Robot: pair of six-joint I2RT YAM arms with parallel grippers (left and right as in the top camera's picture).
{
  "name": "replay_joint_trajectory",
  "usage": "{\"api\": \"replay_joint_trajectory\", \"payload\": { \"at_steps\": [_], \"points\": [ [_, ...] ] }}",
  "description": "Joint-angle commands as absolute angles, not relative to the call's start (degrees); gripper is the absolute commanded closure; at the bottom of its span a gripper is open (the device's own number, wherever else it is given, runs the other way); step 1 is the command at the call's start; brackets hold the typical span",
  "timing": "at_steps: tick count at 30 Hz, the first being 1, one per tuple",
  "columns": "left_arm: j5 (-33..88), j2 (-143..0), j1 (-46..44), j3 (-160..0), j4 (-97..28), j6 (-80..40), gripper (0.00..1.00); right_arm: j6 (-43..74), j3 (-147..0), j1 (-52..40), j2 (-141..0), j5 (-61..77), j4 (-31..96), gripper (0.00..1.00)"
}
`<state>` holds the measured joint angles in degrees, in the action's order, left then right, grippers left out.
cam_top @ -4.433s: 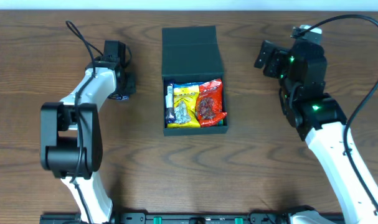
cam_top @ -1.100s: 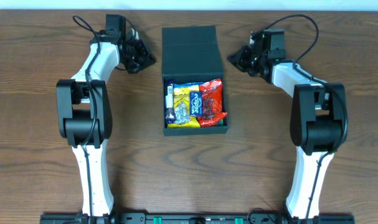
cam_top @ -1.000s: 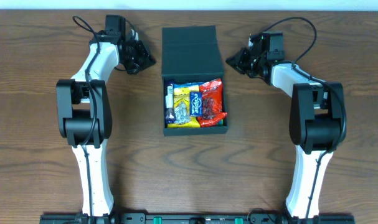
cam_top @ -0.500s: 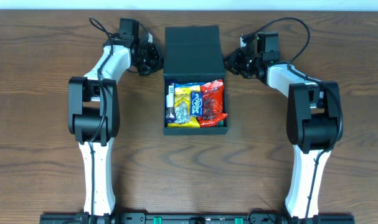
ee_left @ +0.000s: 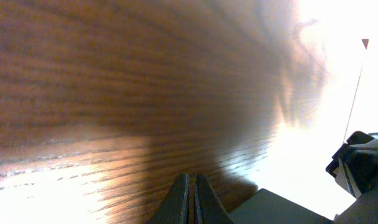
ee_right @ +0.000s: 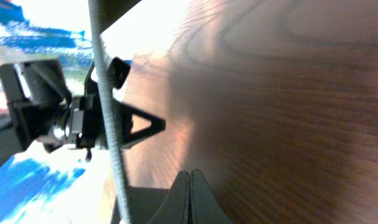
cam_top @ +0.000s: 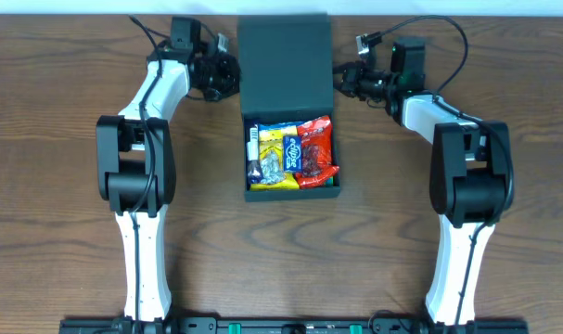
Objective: Pack container
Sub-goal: 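Swing the lid forward and down over the box with both grippers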
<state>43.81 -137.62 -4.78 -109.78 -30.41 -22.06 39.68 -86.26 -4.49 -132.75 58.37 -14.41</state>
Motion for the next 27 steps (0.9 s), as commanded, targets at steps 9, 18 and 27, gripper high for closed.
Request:
{"api": "replay_joint_trajectory", "payload": {
  "at_steps": [9,18,27],
  "points": [
    [44.2,-125.1,-4.4,-111.7,-34.5,-10.8,0.94,36.3,-88.2,-4.3,-125.1,69.1,-14.7,0.98],
    [39.4,-116.3,-4.4,-111.7,-40.8,-1.1,0.94,34.9,-88.2,-4.4,-121.6,76.0,-14.1,0.99],
    [37.9,-112.7,-4.4,-111.7,-51.9,8.3,0.94,30.2,-88.2,-6.0,-121.6,80.0,0.8,0.98]
  ]
}}
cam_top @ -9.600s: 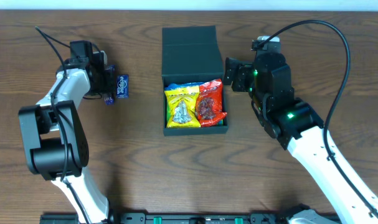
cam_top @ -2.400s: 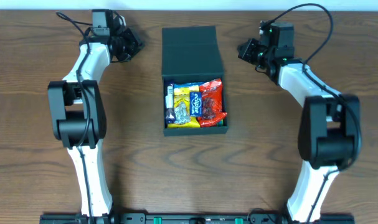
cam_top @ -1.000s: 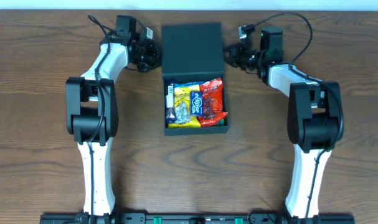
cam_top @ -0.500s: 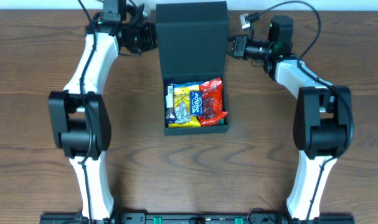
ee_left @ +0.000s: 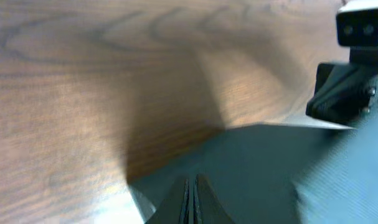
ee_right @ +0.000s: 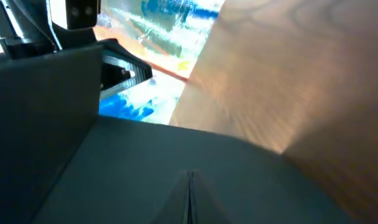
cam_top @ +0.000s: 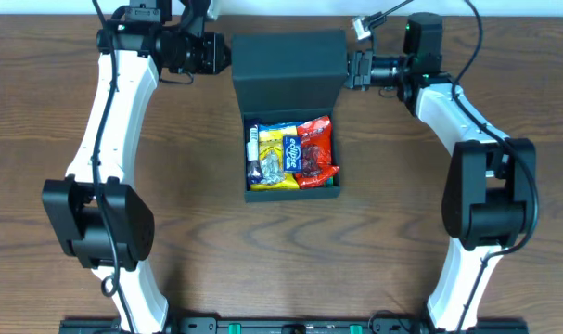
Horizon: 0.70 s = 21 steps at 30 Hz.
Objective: Pack container
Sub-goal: 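Swing the lid forward and down over the box with both grippers, then release the lid and pull both grippers back from the box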
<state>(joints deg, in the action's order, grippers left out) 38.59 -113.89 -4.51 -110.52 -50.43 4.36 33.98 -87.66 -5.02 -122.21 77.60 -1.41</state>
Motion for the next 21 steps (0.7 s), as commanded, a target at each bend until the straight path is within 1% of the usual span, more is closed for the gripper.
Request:
{"api": "replay_joint_trajectory", "payload": {
  "at_steps": [1,4,14,21],
  "points": [
    [37.9,-112.7,-4.4,-111.7,-52.8,9.0,0.94,29.1,-88.2,-6.2,-121.6,79.9,2.3,0.98],
    [36.8,-112.7,-4.4,-111.7,-54.0,9.3,0.94,24.8,-88.2,-6.3,-121.6,79.0,6.8,0.98],
    [34.3,-112.7,-4.4,-111.7,-56.2,8.3,0.94,24.6,-88.2,-2.9,-121.5,75.0,8.0,0.99],
    [34.3,-112.4,-5.1,-111.7,-65.1,7.5,0.94,21.8,-88.2,-1.7,-117.6,67.9,8.0,0.98]
  ]
}}
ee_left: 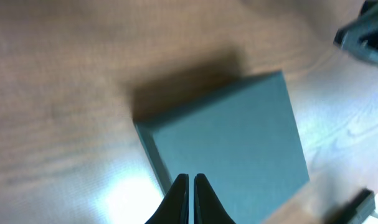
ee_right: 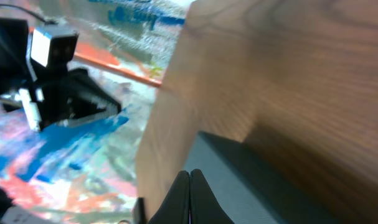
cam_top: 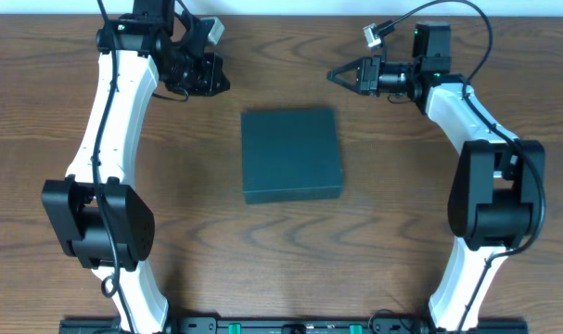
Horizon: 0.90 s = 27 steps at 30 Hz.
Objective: Pack container
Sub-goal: 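Release the lid and pull both grippers back from the box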
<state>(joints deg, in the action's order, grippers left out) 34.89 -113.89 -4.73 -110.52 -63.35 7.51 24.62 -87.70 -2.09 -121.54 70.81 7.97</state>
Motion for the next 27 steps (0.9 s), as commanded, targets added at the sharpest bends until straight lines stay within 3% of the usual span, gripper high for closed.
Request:
{"api": "replay_joint_trajectory", "payload": {
  "at_steps": [1,6,16,23,24,25,26,27],
  "points": [
    [34.3,-112.0,-5.1,-111.7,-66.2,7.5,0.94,21.7,-88.2,-1.7,-116.8,67.3,8.0,0.98],
    [33.9,-104.6,-6.0,-111.7,-70.0,7.7,0.94,18.0,-88.2,-1.7,-108.7,63.8,13.8,0.98],
    [29.6,-85.1,-8.5,-111.7,-78.8,10.1,0.94,5.6,-88.2,-3.8,-84.9,42.8,45.8,0.99],
    [29.6,-75.8,-8.7,-111.7,-82.6,10.3,0.94,4.4,-88.2,-3.9,-74.6,41.1,58.5,0.98],
    [29.6,-74.3,-8.7,-111.7,-82.5,10.2,0.94,4.4,-88.2,-3.9,-73.4,40.0,59.7,0.93],
    [29.6,-73.5,-8.7,-111.7,-82.5,10.2,0.94,4.4,-88.2,-3.9,-72.7,39.0,60.2,0.79],
    [29.6,-72.5,-8.7,-111.7,-82.5,10.2,0.85,4.4,-88.2,-3.9,-71.9,37.3,61.2,0.51],
    [29.6,-71.5,-8.7,-111.7,-82.5,10.2,0.57,4.4,-88.2,-3.9,-71.2,35.4,62.4,0.01]
  ]
}}
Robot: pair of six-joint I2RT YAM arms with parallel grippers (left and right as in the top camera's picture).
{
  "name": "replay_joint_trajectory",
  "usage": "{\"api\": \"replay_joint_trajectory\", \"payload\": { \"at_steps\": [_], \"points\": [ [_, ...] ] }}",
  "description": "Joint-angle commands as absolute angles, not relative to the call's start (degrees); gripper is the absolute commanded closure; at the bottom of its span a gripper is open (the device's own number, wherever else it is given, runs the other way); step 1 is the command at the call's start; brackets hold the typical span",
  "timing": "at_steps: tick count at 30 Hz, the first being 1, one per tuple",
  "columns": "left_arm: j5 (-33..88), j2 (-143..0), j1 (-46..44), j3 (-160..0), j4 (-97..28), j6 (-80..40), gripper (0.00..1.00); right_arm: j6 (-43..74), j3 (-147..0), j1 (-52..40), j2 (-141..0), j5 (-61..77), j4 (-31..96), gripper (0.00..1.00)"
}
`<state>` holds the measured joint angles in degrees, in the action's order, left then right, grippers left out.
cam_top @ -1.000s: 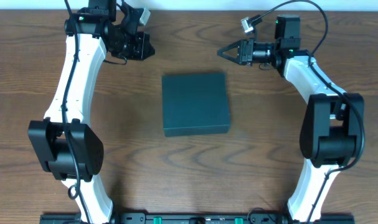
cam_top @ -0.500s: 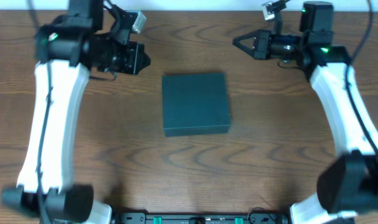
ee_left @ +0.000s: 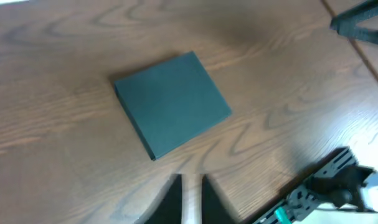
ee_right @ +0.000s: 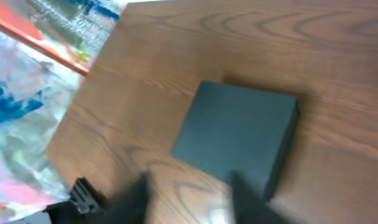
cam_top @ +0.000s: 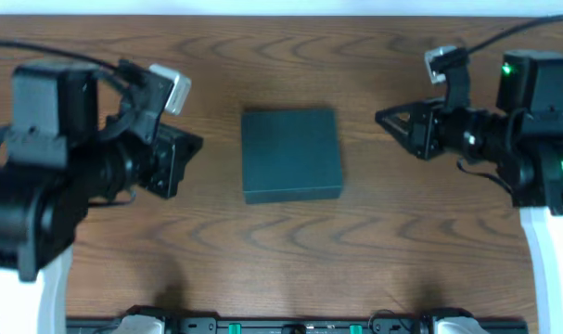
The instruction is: Pack container
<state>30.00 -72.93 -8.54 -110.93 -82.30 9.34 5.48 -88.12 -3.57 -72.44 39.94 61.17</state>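
Note:
The dark green box [cam_top: 290, 153] lies shut in the middle of the table, its lid flat and its contents hidden. It also shows in the left wrist view as the box [ee_left: 171, 112] and in the right wrist view as the box [ee_right: 238, 134]. My left gripper [cam_top: 188, 150] hangs high to the left of it, touching nothing. From its wrist, the left gripper [ee_left: 192, 190] has a narrow gap between its fingers. My right gripper [cam_top: 394, 125] hangs high to the right. The right gripper [ee_right: 190, 199] is blurred, fingers wide apart and empty.
A black mounting rail [cam_top: 290, 327] runs along the table's front edge and shows as the rail [ee_left: 319, 183] from the left wrist. Beyond the table's edge [ee_right: 89, 68] lies a colourful floor. Bare wood surrounds the box.
Both arms stood low near the table's far edge with shut jaws. Now both sit much higher, level with the box's sides, and both jaws have parted. The box has not moved.
At first the lid lay open behind the box, snack packets showing, with a shut gripper at each side of it. Then the lid stood upright between them. Later it was down on the box and the grippers stood off. Now both hang high, open.

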Motion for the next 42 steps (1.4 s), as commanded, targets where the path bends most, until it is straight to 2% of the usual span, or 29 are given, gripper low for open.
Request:
{"api": "replay_joint_trajectory", "payload": {
  "at_steps": [1,2,6,24,31,35,42],
  "points": [
    [29.6,-71.2,-8.7,-111.7,-82.5,10.1,0.21,4.4,-88.2,-3.9,-71.1,35.3,63.2,0.01],
    [29.6,-70.8,-8.7,-111.7,-82.6,10.0,0.05,4.4,-88.2,-3.9,-71.1,35.4,64.3,0.01],
    [29.6,-70.6,-8.7,-111.7,-82.7,10.1,0.05,4.7,-88.2,-3.9,-71.2,34.3,67.9,0.01],
    [29.5,-70.8,-8.7,-111.7,-82.8,10.1,0.05,5.1,-88.2,-3.8,-71.2,33.8,67.9,0.01],
    [11.3,-68.8,-8.3,-111.6,-82.7,10.1,0.05,5.1,-88.2,-3.8,-71.2,33.8,67.9,0.01],
    [3.5,-64.0,-2.3,-107.5,-78.0,5.1,0.05,5.1,-88.2,-3.8,-71.2,33.8,67.9,0.01],
    [4.0,-51.9,9.4,-89.3,-67.3,5.1,0.05,5.1,-88.2,-3.8,-71.2,33.8,67.9,0.01]
  ]
}}
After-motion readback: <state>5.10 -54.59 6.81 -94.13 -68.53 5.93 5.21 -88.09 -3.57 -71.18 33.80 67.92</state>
